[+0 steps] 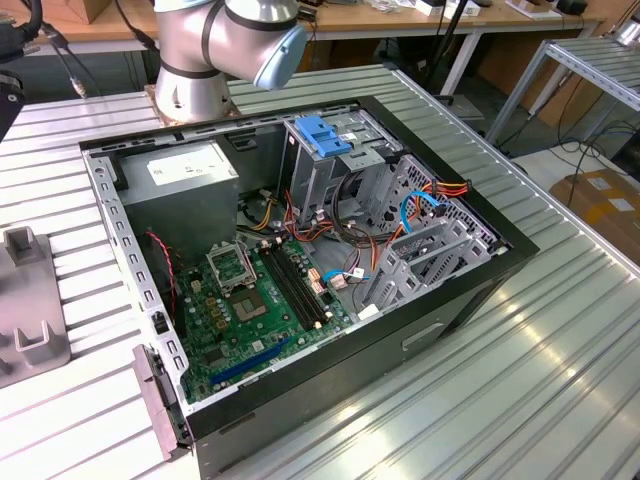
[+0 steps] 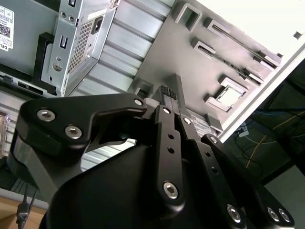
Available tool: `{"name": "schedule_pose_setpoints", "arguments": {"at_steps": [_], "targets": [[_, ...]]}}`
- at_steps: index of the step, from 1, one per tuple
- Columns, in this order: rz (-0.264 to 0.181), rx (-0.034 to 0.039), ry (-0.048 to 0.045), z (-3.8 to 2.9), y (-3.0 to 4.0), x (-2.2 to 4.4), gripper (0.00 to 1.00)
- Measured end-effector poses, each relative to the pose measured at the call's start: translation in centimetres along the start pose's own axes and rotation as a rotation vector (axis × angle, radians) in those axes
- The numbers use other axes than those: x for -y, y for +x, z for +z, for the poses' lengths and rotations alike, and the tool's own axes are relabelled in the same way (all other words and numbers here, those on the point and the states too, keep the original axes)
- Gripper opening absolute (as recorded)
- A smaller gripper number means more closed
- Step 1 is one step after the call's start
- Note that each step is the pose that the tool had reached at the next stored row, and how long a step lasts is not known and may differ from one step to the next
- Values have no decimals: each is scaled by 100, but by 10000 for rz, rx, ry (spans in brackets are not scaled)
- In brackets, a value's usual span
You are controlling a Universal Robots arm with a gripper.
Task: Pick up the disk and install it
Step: 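Reach for the disk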
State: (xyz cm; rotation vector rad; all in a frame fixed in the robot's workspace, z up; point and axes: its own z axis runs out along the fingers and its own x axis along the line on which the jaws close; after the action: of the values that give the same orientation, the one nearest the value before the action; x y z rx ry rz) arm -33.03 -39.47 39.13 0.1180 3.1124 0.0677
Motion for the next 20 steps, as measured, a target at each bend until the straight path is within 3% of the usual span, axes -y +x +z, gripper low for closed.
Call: {"name": "schedule_pose_setpoints", "arguments": {"at_steps": [20], "targets": [[-1, -1, 1, -1, 142, 10, 10]]}}
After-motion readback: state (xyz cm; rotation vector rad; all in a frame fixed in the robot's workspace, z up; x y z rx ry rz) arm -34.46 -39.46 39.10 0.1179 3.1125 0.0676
